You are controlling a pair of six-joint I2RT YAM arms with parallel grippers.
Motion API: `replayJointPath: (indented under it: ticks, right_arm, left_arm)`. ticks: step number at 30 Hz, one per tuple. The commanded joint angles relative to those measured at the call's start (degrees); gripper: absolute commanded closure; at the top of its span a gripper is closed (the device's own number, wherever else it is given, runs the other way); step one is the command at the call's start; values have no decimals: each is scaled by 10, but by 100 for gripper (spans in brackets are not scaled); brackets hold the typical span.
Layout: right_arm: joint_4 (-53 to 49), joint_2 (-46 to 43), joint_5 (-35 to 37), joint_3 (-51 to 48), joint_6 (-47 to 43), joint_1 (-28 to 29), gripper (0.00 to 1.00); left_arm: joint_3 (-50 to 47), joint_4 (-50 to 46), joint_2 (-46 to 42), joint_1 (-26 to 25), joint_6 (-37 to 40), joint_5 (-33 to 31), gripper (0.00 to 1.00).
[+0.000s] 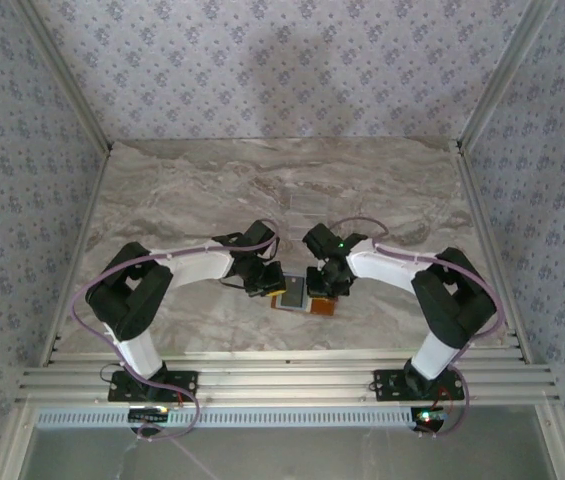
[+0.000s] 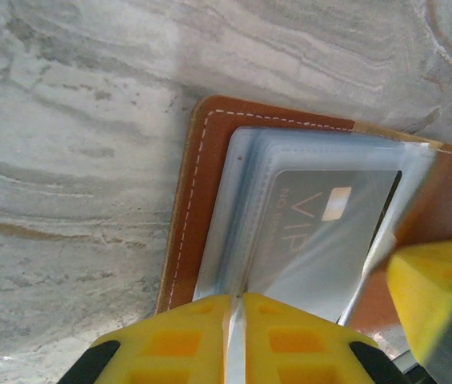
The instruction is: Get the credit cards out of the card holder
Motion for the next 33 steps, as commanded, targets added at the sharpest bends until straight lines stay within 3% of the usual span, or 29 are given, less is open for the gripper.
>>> replayJointPath:
  ticks: [1, 9, 12, 18, 22, 33]
  right_arm:
    - [48, 24, 24, -20, -18, -5, 92]
    - [67, 28, 38, -24, -71, -7, 94]
    - [35, 4, 25, -4, -78, -7, 89]
    - [-25, -54, 22, 18, -63, -6, 70]
    - [-72, -80, 38, 32, -51, -7, 64]
    - [-106, -115, 44, 74, -33, -5, 61]
  left_arm:
    - [-15, -14, -13, 5, 0, -8, 86]
    - [-20, -16, -37, 8, -5, -16, 84]
    - [-16, -23, -50, 11, -5, -22, 82]
    - [-1, -38, -64, 19, 2, -26, 80]
    - [17, -48, -56, 21, 10, -22, 78]
    - [29, -34, -17, 19, 16, 2, 78]
